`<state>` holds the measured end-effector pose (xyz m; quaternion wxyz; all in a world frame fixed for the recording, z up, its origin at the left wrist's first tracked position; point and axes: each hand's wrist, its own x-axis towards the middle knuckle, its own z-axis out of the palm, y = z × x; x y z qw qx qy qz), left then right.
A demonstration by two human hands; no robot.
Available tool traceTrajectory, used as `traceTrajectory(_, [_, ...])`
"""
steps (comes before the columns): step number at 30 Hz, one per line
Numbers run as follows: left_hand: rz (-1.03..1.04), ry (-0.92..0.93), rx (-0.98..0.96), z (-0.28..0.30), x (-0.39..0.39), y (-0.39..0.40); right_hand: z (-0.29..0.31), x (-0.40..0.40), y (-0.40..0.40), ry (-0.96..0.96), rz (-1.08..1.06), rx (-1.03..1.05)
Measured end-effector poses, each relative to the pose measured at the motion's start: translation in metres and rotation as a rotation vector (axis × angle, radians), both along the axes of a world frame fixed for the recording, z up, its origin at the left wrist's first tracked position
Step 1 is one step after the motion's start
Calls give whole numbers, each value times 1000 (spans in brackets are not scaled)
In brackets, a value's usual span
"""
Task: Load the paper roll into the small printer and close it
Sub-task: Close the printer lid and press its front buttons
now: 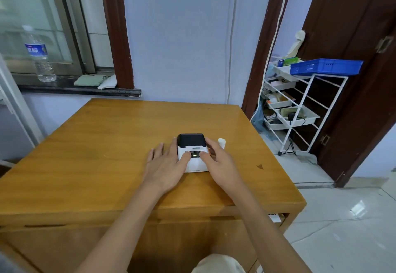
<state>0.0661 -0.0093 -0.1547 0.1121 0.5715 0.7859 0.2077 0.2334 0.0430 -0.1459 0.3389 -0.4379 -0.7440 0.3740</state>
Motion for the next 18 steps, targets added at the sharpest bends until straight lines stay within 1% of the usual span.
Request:
traceTrajectory(6, [1, -1, 5, -2, -1, 0, -4, -3, -3, -134, 41, 36])
traceTrajectory(13, [-1, -3, 12, -2, -1, 0, -1, -4, -4, -120, 52, 24])
traceTrajectory(18, [3, -5, 21, -2, 0, 1, -2, -6, -2, -144, 48, 1])
